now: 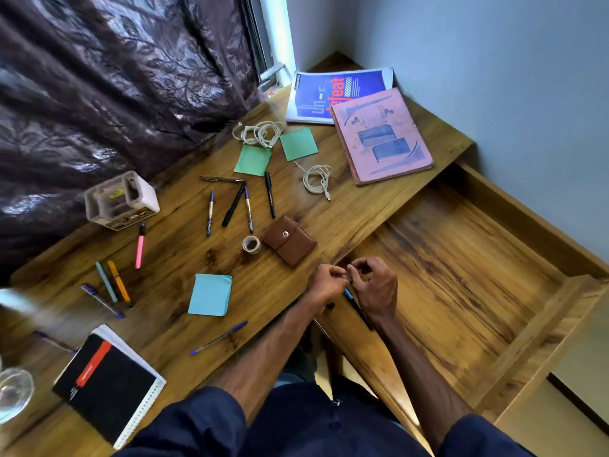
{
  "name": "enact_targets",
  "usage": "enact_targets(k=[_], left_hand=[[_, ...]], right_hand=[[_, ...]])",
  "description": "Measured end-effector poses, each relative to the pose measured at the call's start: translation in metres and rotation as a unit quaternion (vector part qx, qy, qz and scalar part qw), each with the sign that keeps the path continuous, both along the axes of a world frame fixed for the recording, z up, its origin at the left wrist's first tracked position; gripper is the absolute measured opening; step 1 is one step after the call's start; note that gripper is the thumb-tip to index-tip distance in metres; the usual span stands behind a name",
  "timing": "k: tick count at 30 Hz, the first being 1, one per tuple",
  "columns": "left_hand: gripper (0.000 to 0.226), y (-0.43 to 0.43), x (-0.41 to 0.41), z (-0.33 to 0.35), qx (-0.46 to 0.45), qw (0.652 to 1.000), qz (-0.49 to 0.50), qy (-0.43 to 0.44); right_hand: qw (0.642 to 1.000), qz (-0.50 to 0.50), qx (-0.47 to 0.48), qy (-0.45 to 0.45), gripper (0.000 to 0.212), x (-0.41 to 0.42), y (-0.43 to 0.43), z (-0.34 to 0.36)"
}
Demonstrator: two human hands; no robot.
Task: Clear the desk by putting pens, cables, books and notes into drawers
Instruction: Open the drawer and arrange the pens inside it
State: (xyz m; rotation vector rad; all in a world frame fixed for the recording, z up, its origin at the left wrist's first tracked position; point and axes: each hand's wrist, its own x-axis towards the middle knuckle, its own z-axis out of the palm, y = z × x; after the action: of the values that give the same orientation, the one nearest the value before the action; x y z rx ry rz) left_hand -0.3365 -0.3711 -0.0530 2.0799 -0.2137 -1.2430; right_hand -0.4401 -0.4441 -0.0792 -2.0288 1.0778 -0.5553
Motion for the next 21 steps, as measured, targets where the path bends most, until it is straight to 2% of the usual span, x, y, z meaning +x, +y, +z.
enact_targets(k=[6,13,16,18,21], left_hand=[[0.021,0.021,0.036,0.047,-0.075,0.996,0.031,-0.043],[0.026,0.058,0.116,0.099,-0.112,0.982,0.119,-0.094],[0.027,0.078,0.157,0.127,-0.138,0.971,0.147,-0.132],[0.027,0.092,0.185,0.146,-0.153,0.962,0.162,-0.160],[0.028,0.120,0.221,0.168,-0.186,0.945,0.194,-0.186]], right_hand=[[0.996,0.049,-0.045,-0.059,0.011,0.042,-0.003,0.035],[0.980,0.161,-0.030,-0.113,0.007,0.120,0.020,0.095],[0.973,0.208,-0.049,-0.082,0.007,0.160,0.036,0.124],[0.969,0.221,-0.070,-0.084,0.017,0.188,0.045,0.143],[0.949,0.276,-0.091,-0.121,0.047,0.225,0.062,0.172]])
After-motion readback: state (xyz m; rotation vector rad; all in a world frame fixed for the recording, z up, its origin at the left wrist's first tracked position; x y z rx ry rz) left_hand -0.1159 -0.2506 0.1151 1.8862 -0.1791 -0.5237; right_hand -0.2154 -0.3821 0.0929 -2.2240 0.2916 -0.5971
